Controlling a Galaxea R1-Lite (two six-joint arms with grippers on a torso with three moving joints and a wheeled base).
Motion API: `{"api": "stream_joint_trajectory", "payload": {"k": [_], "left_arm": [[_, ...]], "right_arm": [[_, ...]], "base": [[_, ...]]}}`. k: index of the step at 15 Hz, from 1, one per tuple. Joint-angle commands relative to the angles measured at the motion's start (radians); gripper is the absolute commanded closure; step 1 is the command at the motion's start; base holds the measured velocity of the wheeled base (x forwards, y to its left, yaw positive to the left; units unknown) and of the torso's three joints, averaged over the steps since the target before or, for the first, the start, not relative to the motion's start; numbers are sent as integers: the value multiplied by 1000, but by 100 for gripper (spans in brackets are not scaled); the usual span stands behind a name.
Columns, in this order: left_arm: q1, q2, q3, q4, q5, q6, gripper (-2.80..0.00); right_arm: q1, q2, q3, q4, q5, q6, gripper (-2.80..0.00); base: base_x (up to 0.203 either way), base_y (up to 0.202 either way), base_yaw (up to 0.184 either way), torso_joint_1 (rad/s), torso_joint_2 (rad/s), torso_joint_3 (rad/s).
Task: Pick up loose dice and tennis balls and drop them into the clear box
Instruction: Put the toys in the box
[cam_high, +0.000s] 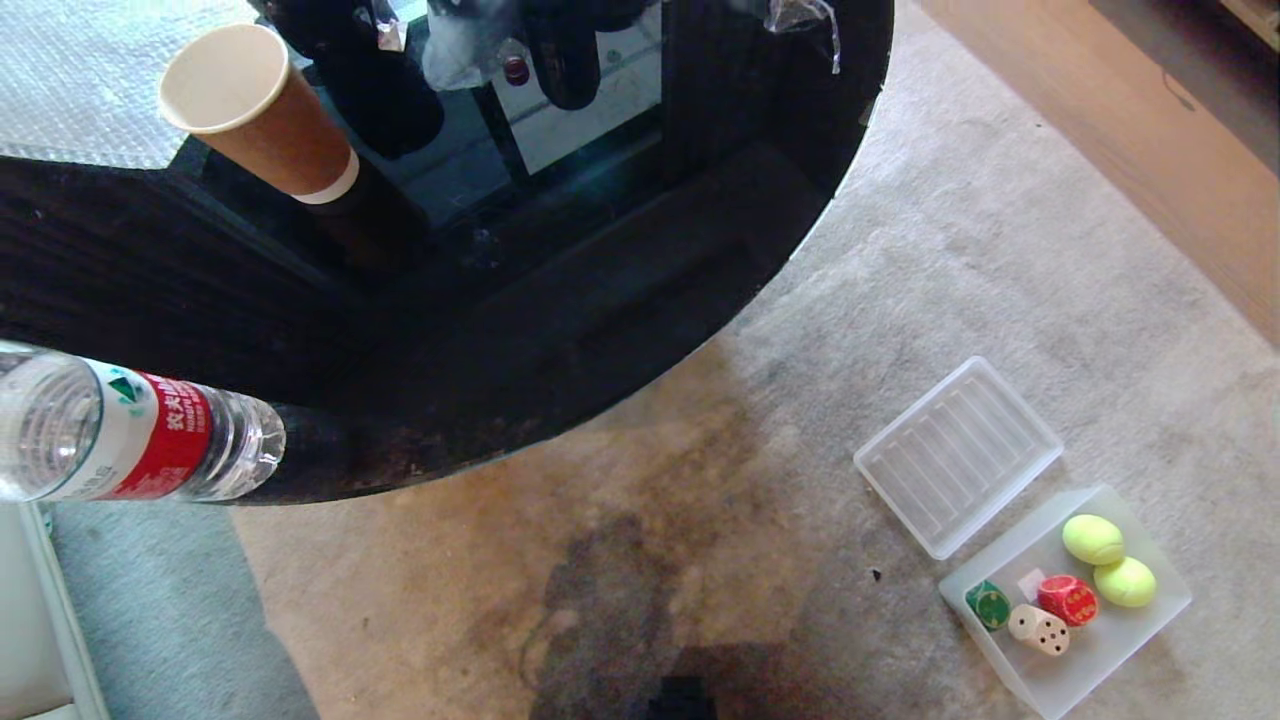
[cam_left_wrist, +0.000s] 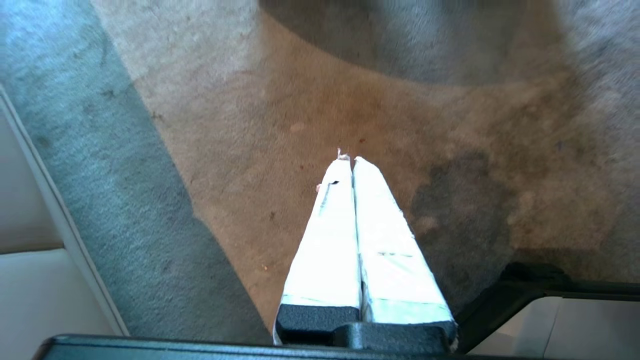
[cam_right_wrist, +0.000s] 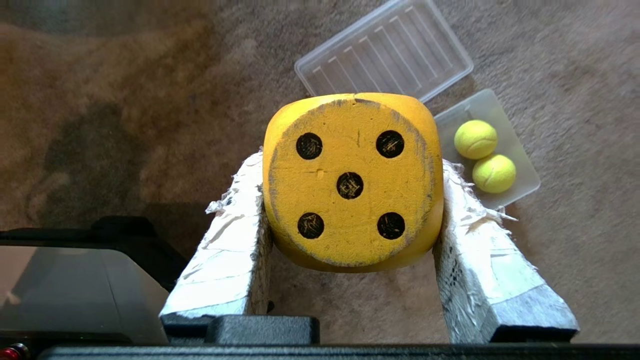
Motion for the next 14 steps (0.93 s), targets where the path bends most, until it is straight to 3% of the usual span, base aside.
{"api": "stream_joint_trajectory", "payload": {"k": [1,4,10,14], "left_arm": [[0,0,2,0,0,-1,0],[0,0,2,0,0,-1,0],[0,0,2,0,0,4,0],[0,0,0,0,0,4,0]], "right_arm": [[0,2,0,1,0,-1,0],[0,2,0,1,0,-1,0],[0,2,0,-1,0,-1,0],[0,2,0,1,-1,-1,0]], "base": [[0,0,0,2,2,208],[0,0,0,2,0,176],[0,0,0,2,-1,19],[-3,9,-128,2,3,4]]}}
